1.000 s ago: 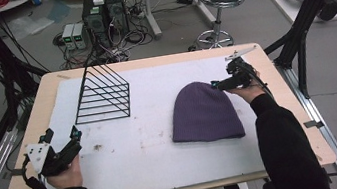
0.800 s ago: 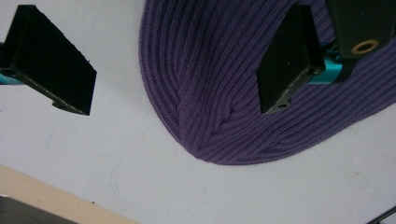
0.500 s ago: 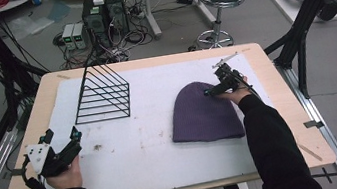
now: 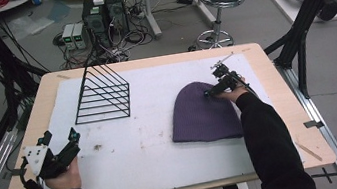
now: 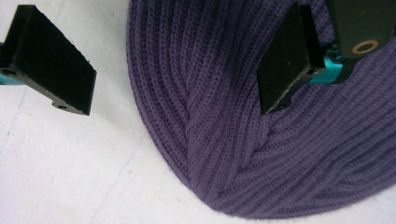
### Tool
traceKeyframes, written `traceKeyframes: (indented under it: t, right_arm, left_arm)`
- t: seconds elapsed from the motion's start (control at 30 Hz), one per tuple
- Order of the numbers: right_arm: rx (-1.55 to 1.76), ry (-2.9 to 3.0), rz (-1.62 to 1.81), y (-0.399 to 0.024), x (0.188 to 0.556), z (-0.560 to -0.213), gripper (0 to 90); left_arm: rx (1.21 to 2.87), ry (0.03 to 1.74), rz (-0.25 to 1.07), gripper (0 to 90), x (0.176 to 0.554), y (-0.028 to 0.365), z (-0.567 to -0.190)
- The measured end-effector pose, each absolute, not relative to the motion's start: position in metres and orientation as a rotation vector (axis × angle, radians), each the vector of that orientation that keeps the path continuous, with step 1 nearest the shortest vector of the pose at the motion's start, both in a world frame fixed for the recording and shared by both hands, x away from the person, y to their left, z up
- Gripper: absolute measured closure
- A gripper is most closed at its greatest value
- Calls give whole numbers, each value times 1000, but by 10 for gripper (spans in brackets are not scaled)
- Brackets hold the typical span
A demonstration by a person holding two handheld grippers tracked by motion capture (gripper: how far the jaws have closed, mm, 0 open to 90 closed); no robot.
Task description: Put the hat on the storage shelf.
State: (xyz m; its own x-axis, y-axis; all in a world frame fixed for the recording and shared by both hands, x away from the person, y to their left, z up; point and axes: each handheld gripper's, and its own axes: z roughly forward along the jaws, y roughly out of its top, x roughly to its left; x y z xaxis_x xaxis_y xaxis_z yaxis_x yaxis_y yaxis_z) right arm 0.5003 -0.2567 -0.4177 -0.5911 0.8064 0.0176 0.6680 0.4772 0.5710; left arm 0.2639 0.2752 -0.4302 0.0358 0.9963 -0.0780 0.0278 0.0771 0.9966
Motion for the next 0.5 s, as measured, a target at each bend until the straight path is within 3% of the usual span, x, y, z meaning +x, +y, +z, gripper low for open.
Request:
traceKeyframes:
  t: [0.5]
  right_arm:
    - [1343,2536,751,-250,502,-430,117]
  left_arm:
    - [1182,1269,1098,220,265,277,-432]
